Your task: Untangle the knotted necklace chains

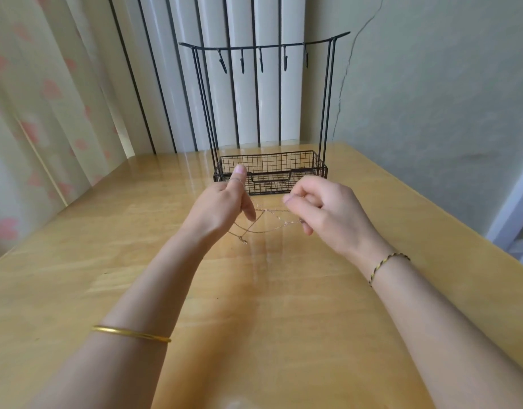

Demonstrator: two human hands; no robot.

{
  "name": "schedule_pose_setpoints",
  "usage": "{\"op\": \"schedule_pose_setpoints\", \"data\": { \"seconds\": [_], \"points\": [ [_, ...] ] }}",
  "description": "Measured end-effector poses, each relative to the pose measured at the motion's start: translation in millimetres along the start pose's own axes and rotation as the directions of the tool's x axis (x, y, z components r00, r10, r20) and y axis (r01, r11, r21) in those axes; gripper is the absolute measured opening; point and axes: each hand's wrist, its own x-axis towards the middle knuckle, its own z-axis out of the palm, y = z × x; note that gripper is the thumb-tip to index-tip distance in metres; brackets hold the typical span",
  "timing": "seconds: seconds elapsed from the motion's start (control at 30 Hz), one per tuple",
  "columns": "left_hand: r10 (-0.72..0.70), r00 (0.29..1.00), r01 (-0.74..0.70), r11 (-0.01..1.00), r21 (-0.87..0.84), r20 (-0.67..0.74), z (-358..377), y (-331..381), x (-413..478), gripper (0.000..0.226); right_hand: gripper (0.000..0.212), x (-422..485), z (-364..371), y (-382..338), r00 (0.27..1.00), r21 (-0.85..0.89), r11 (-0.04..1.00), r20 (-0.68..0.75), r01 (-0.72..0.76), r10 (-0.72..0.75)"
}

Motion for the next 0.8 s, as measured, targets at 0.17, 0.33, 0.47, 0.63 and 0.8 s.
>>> {"op": "schedule_pose_setpoints", "data": {
  "seconds": [0.17, 0.33, 0.47, 0.63, 0.8],
  "points": [
    [0.027, 0.999, -0.027, 1.000, 0.011, -0.026, -2.4, 0.5, 0.0, 0.078, 0.030, -3.1, -0.6, 1.6, 0.993, -0.083, 0.993, 0.083, 0.089, -0.082],
    [0.029, 0.999, -0.028, 0.999, 0.020, -0.040, -2.6, 4.7, -3.5, 0.087, 0.018, 1.5, 4.7, 8.3, 0.989, -0.299, 0.944, -0.013, 0.137, -0.147],
    [0.012, 0.997, -0.019, 0.996, -0.091, -0.076, -6.6, 4.5, -4.5, 0.090, 0.016, 0.3, 4.1, 16.2, 0.988, -0.353, 0.926, -0.028, 0.134, -0.153],
    [-0.189, 0.980, 0.110, 0.788, -0.606, -0.068, -17.6, -2.2, -2.1, 0.082, 0.013, -1.2, 4.0, 25.1, 0.999, -0.288, 0.957, -0.009, 0.044, -0.049],
    [-0.353, 0.935, 0.192, 0.458, -0.868, 0.020, -23.8, -8.4, -4.6, 0.073, 0.014, -2.8, 4.3, 17.6, 1.000, -0.219, 0.976, -0.016, -0.002, -0.001]
  ]
}}
